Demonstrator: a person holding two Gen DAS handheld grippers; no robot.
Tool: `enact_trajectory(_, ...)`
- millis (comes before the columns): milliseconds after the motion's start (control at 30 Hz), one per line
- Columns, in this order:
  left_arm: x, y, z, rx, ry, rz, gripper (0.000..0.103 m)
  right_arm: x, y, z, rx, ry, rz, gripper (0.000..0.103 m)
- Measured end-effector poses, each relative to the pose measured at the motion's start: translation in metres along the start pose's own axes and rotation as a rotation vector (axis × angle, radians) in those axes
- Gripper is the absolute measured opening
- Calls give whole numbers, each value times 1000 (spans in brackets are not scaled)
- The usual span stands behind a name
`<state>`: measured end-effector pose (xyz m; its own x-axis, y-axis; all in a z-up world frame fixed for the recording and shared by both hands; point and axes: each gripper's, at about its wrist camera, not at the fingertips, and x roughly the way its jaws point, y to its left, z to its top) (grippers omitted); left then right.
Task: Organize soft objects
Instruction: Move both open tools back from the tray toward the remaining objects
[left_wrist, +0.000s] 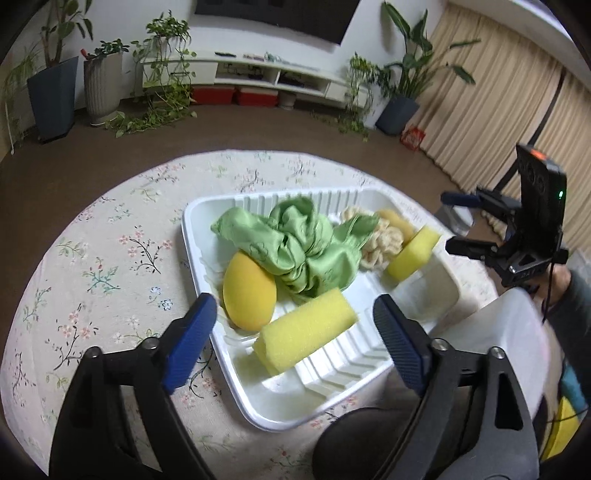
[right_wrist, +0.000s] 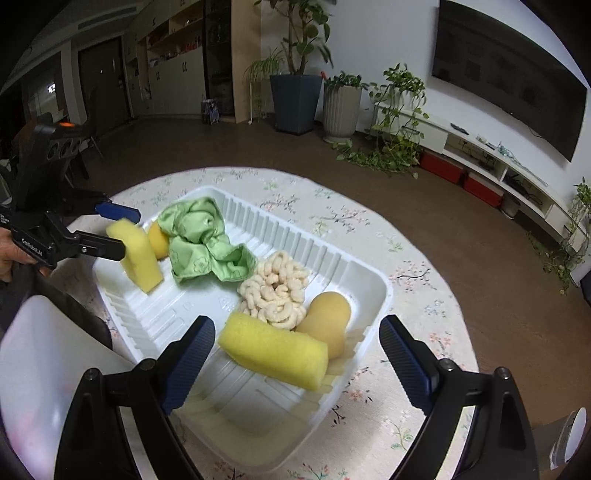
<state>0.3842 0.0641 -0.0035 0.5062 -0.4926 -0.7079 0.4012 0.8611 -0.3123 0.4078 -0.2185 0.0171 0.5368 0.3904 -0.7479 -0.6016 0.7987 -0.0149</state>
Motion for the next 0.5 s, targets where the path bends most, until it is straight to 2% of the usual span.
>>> enact_trajectory(67, -9, -1, -1, -14, -19, -5, 94, -10, -3, 0, 17, -18, 3, 95)
enact_trajectory(133, -17, -3, -3, -27, -31, 5, 102, -20, -2, -1, 26, -35, -4, 97)
enact_trajectory(200, -25, -5, -6, -34, -47, 32, 103, -29, 0, -3, 25, -41, -9, 103)
enact_trajectory(333, -42, -9, -8, -32, -98, 125, 103, -36, 6, -7, 21, -25, -67, 103)
enact_trajectory(500, -62, -16, -15, -33, -153, 154, 103, -47, -4, -11, 102, -36, -143, 103)
